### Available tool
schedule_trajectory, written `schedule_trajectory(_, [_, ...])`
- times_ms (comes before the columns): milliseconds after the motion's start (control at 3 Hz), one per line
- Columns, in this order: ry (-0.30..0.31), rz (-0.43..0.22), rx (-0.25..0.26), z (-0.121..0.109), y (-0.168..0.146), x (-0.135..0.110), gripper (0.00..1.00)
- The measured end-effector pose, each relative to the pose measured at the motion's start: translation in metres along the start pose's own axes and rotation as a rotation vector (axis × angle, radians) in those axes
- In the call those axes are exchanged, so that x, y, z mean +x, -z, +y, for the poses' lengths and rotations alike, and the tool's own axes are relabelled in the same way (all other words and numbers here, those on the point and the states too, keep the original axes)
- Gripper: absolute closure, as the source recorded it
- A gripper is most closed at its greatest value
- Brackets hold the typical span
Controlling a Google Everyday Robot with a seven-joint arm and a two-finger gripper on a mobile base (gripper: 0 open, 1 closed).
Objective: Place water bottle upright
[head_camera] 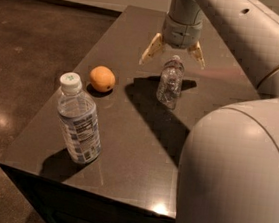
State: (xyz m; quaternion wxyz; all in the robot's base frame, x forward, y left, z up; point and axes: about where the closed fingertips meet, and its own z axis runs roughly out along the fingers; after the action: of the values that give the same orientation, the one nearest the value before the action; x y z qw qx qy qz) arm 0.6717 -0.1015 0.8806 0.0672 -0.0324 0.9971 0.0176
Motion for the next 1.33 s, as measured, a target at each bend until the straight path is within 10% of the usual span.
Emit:
schedule_trajectory(333, [-0.031,0.024,-0.014,-0.0005,-0.0143,-0.0017,0.0])
schedule_trajectory(1333, [0.03,0.0,0.012,0.0021,-0.0132,-0.0001,0.64])
